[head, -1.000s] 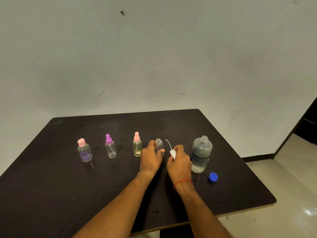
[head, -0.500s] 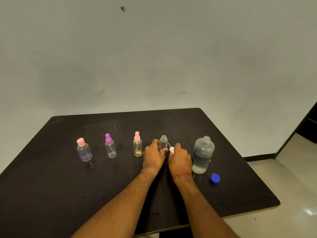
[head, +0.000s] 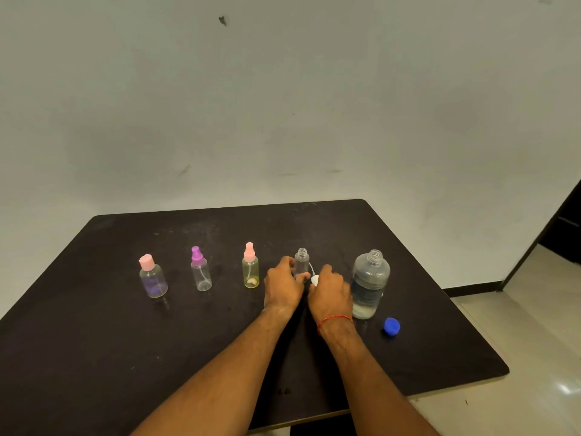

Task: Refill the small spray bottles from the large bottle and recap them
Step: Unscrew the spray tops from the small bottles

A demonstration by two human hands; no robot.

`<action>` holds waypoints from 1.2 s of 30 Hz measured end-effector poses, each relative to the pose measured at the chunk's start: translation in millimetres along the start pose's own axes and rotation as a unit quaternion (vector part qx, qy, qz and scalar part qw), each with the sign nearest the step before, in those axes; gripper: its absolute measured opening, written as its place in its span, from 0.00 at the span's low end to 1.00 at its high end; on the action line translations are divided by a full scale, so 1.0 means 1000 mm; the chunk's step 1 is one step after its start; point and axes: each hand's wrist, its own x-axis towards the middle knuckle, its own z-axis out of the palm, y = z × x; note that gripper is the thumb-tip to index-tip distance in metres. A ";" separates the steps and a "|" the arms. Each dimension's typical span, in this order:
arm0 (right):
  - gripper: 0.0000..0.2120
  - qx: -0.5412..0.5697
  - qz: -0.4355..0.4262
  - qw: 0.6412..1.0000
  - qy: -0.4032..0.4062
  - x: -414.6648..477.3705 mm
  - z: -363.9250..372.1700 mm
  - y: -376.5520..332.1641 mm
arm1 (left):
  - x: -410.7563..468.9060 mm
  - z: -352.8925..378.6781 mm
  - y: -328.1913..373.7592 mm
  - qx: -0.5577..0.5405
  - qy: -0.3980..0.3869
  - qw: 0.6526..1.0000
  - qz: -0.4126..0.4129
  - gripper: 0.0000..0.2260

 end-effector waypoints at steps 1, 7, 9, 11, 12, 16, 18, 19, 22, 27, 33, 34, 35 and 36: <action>0.09 0.000 -0.001 1.000 -0.001 0.000 0.000 0.000 | -0.001 -0.001 0.001 -0.003 -0.001 1.000 -0.001 0.14; 0.08 -0.011 -0.005 1.000 -0.012 0.002 -0.001 0.000 | -0.011 -0.004 -0.001 -0.002 0.014 1.000 0.008 0.19; 0.08 -0.017 -0.010 1.000 -0.014 0.002 -0.002 -0.001 | -0.017 -0.006 -0.003 -0.002 0.020 1.000 0.008 0.24; 0.08 -0.024 -0.016 0.999 -0.018 0.001 -0.002 -0.001 | -0.023 -0.009 -0.005 -0.002 0.023 1.000 0.009 0.27; 0.08 -0.026 -0.019 0.999 -0.019 0.001 -0.002 -0.001 | -0.027 -0.012 -0.006 -0.004 0.026 1.000 0.011 0.27; 0.09 -0.033 -0.027 0.999 -0.024 -0.001 -0.005 -0.001 | -0.040 -0.022 -0.013 -0.018 0.052 0.998 0.016 0.27; 0.09 -0.035 -0.029 0.999 -0.024 -0.003 -0.006 -0.001 | -0.042 -0.028 -0.018 -0.019 0.068 0.997 0.023 0.27; 0.09 -0.036 -0.029 0.999 -0.024 -0.004 -0.007 -0.002 | -0.043 -0.032 -0.019 -0.023 0.074 0.997 0.029 0.26; 0.10 -0.033 -0.030 0.999 -0.018 -0.008 -0.009 -0.001 | -0.048 -0.046 -0.018 -0.044 0.098 0.994 0.037 0.24; 0.09 -0.029 -0.043 0.998 0.020 -0.014 -0.018 -0.002 | -0.053 -0.069 -0.031 -0.079 0.141 0.986 0.040 0.13; 0.09 0.032 -0.085 0.990 0.109 -0.024 -0.032 -0.014 | -0.055 -0.085 -0.043 -0.045 0.208 0.977 0.022 0.14; 0.09 0.042 -0.097 0.987 0.123 -0.026 -0.034 -0.018 | -0.053 -0.086 -0.045 -0.038 0.206 0.978 0.016 0.17; 0.08 0.050 -0.110 0.983 0.137 -0.028 -0.035 -0.023 | -0.050 -0.086 -0.045 -0.035 0.197 0.980 0.007 0.20; 0.08 0.061 -0.123 0.979 0.150 -0.030 -0.036 -0.027 | -0.047 -0.085 -0.044 -0.037 0.182 0.983 -0.002 0.23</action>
